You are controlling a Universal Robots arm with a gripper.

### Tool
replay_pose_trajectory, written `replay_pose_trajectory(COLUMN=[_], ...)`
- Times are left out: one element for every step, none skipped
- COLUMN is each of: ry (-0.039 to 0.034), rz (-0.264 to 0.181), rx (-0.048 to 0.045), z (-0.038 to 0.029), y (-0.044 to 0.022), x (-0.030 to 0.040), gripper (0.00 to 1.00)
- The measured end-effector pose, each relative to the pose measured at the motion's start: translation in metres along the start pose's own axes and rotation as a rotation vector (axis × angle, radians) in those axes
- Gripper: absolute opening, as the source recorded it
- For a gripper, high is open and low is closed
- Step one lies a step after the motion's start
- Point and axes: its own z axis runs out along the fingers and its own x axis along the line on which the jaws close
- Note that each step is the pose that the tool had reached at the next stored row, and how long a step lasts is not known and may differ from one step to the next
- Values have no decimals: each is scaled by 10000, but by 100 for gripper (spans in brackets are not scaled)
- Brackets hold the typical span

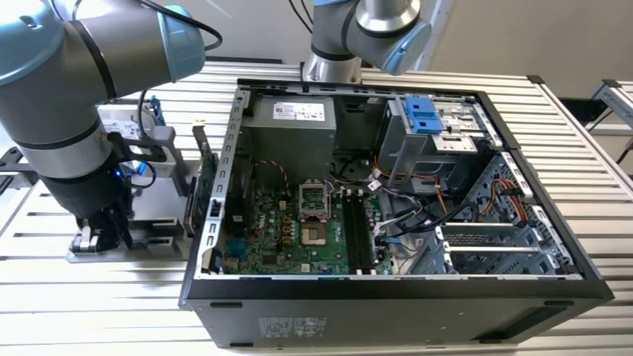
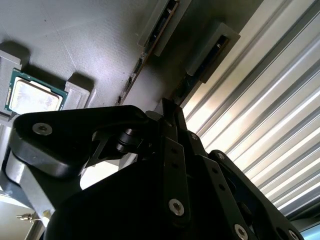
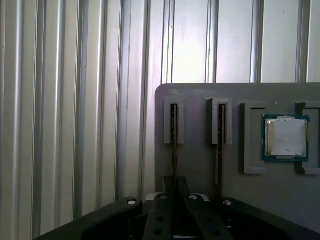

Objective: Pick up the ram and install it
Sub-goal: 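Pick up the ram and move it above insertion slot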

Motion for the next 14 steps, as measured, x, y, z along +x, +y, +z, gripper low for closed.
replay_pose_trajectory(ry=[0, 0, 0, 0, -2, -3, -6, -5, -1, -2, 0, 0, -1, -1], rz=[0, 0, 0, 0, 0, 1, 0, 1, 0, 0, 0, 1, 0, 0], rx=[0, 0, 0, 0, 2, 4, 7, 5, 1, 2, 0, 0, 1, 1], z=[1, 1, 1, 1, 0, -2, -6, -12, -20, -27, -37, -46, -55, -63], y=[0, 0, 0, 0, 0, 0, -1, 0, 1, 1, 2, 3, 3, 3], x=[0, 0, 0, 0, 0, 0, 0, 0, 1, 1, 2, 3, 3, 4], gripper=[0, 0, 0, 0, 0, 0, 0, 0, 0, 0, 0, 0, 0, 0])
